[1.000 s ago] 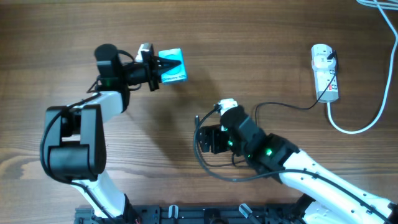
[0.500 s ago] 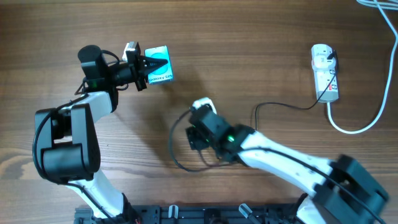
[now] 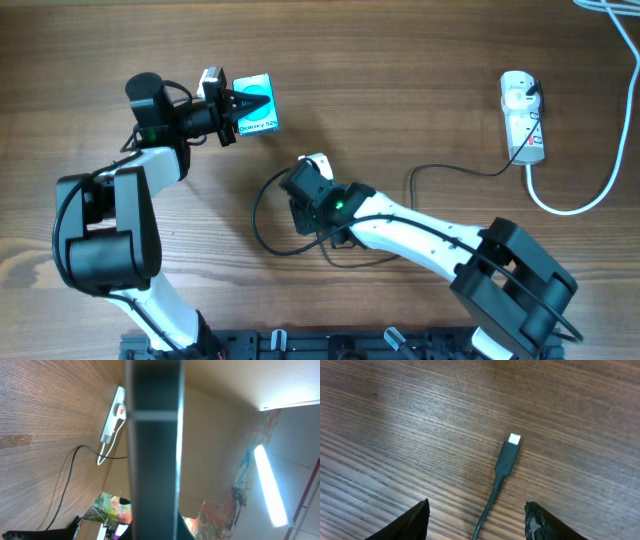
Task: Plug charger to phone and switch on socket
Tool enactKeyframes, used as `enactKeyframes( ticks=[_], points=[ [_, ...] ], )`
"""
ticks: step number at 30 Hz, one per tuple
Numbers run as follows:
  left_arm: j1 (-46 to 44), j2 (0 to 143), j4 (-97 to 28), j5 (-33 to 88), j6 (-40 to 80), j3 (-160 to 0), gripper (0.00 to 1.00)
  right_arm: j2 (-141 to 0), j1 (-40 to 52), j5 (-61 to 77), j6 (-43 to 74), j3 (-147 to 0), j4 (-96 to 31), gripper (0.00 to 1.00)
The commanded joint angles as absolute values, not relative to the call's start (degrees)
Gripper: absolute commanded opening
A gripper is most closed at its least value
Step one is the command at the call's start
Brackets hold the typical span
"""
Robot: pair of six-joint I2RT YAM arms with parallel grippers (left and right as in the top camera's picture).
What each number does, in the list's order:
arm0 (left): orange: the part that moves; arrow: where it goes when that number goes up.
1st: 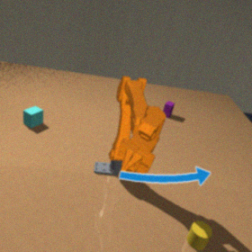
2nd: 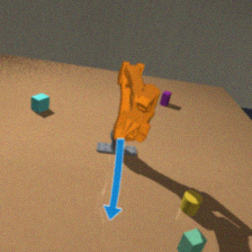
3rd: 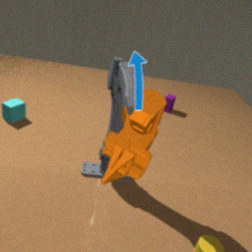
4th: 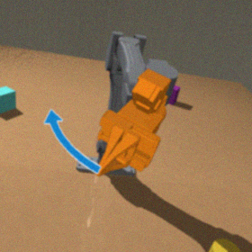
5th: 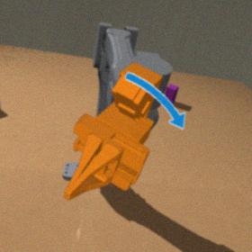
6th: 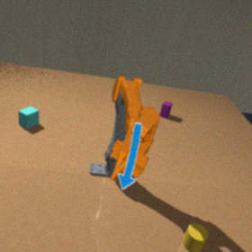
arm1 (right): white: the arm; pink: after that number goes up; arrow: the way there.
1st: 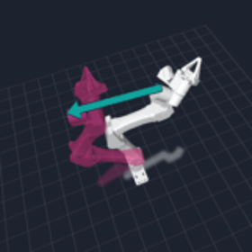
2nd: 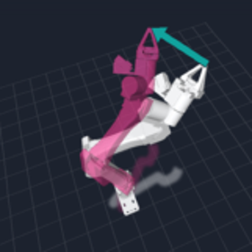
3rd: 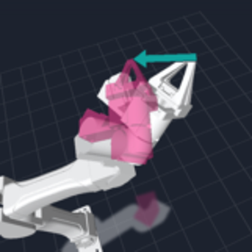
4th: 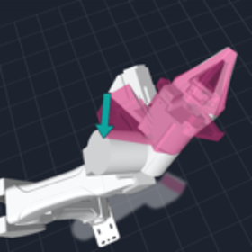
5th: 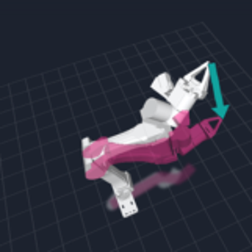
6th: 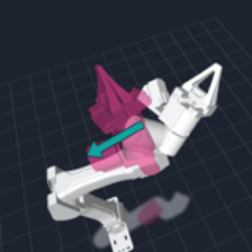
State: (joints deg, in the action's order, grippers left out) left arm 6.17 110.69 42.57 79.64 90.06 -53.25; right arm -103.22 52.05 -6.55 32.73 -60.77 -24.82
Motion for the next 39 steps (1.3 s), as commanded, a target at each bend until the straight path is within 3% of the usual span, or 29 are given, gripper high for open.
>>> enactKeyframes(
  ticks=[1, 12, 20, 28, 39],
  points=[
    [6.39, 110.48, 43.16, 81.58, 88.66, -54.24, 0.04, -106.67, 52.45, -8.69, 36.42, -62.02, -24.95, 0.62],
    [6.39, 110.48, 43.13, 81.58, 88.68, -54.24, 0.04, -110.56, 52.45, -9.69, 36.47, -62.04, -22.70, 0.51],
    [6.39, 110.48, 43.13, 81.56, 88.68, -54.24, 0.04, -110.91, 52.42, -11.05, 37.93, -62.04, -23.86, 0.23],
    [6.39, 110.48, 43.13, 81.58, 88.71, -54.24, 0.04, -111.18, 52.45, -10.94, 38.33, -62.04, -24.91, 0.05],
    [6.39, 110.48, 43.13, 81.56, 88.68, -54.24, 0.04, -109.65, 49.60, 6.09, 39.22, -64.14, -22.70, 0.04]
  ],
)
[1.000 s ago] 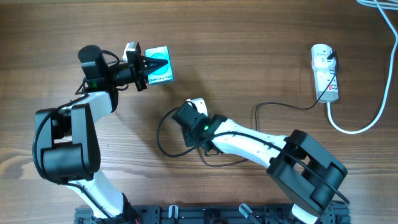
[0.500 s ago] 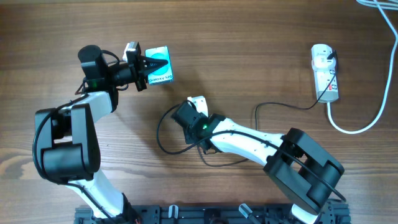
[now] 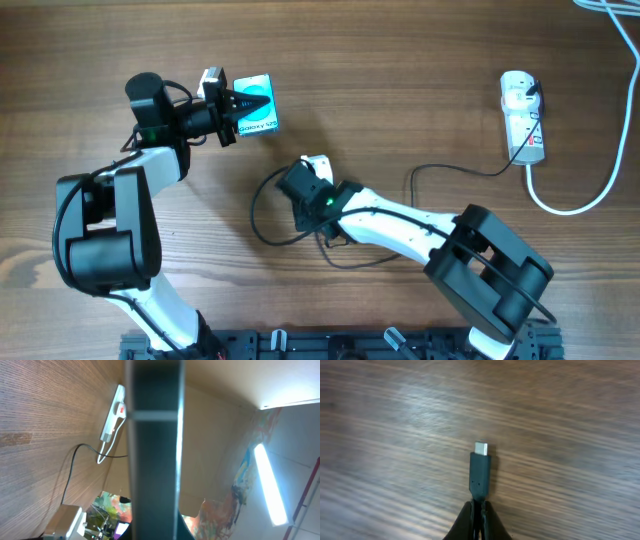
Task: Plug charger to phone and switch on socket
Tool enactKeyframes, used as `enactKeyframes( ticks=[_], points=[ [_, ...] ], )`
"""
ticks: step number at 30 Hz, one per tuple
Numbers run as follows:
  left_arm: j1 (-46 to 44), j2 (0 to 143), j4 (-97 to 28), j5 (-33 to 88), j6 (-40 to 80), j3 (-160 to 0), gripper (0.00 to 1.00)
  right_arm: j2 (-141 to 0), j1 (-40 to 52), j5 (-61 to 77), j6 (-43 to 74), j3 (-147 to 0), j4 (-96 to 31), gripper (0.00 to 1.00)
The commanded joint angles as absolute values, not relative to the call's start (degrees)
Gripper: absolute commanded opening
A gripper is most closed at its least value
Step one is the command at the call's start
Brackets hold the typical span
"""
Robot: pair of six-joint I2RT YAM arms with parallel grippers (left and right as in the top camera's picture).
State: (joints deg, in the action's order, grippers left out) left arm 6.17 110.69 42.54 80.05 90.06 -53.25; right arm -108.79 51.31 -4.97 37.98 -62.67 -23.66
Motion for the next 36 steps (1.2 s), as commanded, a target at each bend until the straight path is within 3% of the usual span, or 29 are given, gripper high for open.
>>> enactKeyframes(
  ticks=[1, 17, 26, 36],
  points=[
    [6.39, 110.48, 43.13, 81.56, 88.68, -54.24, 0.04, -108.81, 48.90, 8.25, 39.22, -64.14, -22.22, 0.04],
    [6.04, 110.48, 43.07, 82.78, 81.38, -54.22, 0.04, -93.67, 35.62, 33.61, 32.97, -56.21, -19.09, 0.04],
    [-1.26, 110.50, 40.91, 79.61, 75.24, -54.22, 0.04, -80.34, 30.79, 39.59, 28.42, -45.21, -17.58, 0.04],
    [-9.69, 110.48, 21.28, 67.68, 58.57, -54.22, 0.04, -77.25, 30.79, 39.51, 27.00, -43.42, -21.04, 0.04]
  ],
)
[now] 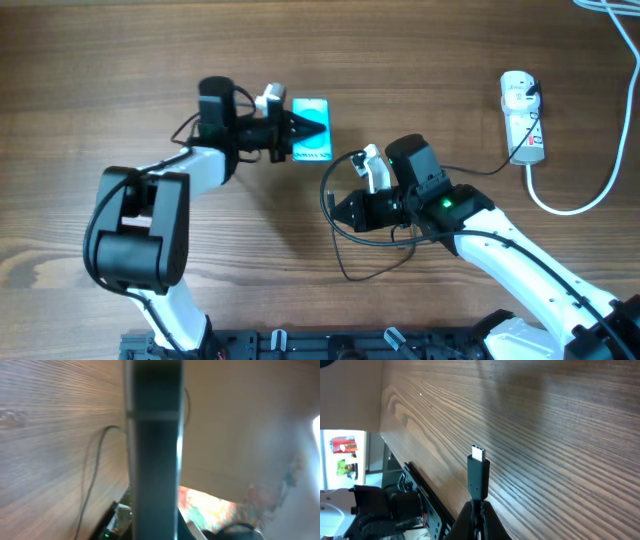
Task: Plug charger to phone and switch on socket
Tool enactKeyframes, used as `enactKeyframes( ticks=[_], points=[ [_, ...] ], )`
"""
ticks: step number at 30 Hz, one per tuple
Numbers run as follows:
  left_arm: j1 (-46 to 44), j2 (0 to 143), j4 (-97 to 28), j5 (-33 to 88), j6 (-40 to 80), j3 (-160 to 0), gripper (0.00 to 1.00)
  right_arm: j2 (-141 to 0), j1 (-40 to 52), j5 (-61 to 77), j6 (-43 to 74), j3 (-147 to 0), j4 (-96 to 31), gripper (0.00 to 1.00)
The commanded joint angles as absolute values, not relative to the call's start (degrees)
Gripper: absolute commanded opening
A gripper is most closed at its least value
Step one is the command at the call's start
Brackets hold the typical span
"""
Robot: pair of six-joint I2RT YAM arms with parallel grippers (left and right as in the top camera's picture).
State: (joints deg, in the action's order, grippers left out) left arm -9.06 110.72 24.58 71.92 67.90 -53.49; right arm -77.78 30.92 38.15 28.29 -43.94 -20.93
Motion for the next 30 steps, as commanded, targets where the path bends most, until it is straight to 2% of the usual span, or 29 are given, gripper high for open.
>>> enactKeyframes(
  ticks=[1, 10, 24, 25, 26, 29, 30],
  points=[
    [-9.80, 110.50, 20.80, 67.61, 57.82, -54.22, 0.04, -77.25, 30.81, 39.53, 27.05, -43.42, -21.06, 0.04],
    [-10.17, 110.50, 18.35, 67.61, 48.31, -54.22, 0.04, -77.30, 31.57, 39.59, 31.70, -43.42, -21.32, 0.04],
    [-10.61, 110.48, 18.59, 66.61, 46.70, -54.22, 0.04, -77.89, 33.01, 37.28, 34.35, -43.42, -18.94, 0.04],
    [-10.13, 110.48, 18.57, 66.13, 46.74, -54.22, 0.04, -77.89, 33.54, 35.90, 33.89, -43.44, -18.87, 0.14],
    [-9.58, 110.48, 18.59, 65.87, 46.89, -54.22, 0.04, -77.89, 34.39, 34.00, 32.84, -43.44, -18.79, 0.39],
    [-7.22, 110.48, 18.57, 65.84, 46.89, -54.22, 0.04, -77.91, 38.72, 23.90, 32.58, -43.44, -18.83, 0.99],
    [-6.35, 110.48, 18.55, 65.87, 46.89, -54.22, 0.04, -77.93, 40.34, 20.69, 32.60, -43.46, -18.59, 1.00]
  ],
)
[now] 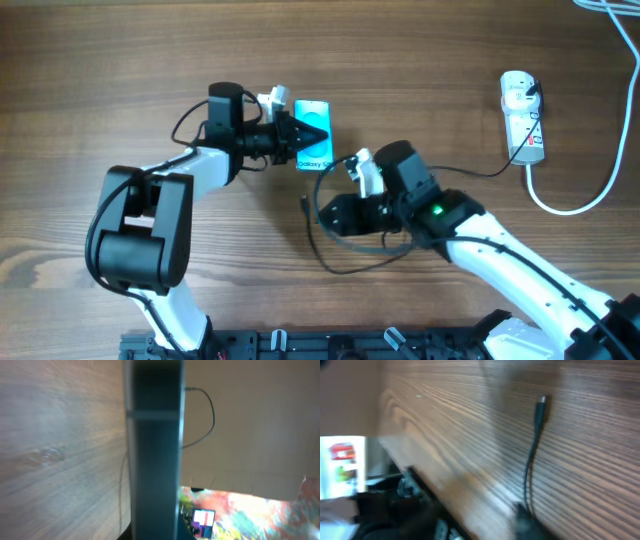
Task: Plug charger to phone and switch on socket
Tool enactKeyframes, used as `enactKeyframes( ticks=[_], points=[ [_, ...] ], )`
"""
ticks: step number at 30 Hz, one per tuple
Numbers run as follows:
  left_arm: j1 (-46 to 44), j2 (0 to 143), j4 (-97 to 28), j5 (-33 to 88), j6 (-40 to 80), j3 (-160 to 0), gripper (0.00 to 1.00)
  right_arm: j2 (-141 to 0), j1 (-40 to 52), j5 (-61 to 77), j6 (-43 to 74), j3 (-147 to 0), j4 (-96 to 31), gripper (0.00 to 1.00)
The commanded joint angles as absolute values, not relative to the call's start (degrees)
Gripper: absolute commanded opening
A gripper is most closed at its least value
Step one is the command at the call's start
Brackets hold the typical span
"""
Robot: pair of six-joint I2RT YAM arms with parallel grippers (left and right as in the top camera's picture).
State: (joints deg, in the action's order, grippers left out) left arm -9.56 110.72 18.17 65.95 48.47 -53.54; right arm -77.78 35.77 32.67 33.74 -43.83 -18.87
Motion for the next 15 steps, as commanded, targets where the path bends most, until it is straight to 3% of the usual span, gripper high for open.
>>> enactKeyframes(
  ticks=[1, 9, 15],
  points=[
    [-5.39, 110.48, 18.55, 65.89, 46.96, -54.22, 0.04, -78.13, 41.76, 17.72, 32.95, -43.57, -18.46, 1.00],
    [2.07, 110.48, 18.55, 67.22, 48.40, -54.22, 0.04, -85.10, 48.56, 3.57, 31.66, -47.20, -18.46, 1.00],
    [5.19, 110.48, 18.50, 69.25, 48.42, -54.22, 0.04, -94.83, 52.01, -3.60, 29.89, -54.98, -20.45, 0.92]
  ],
)
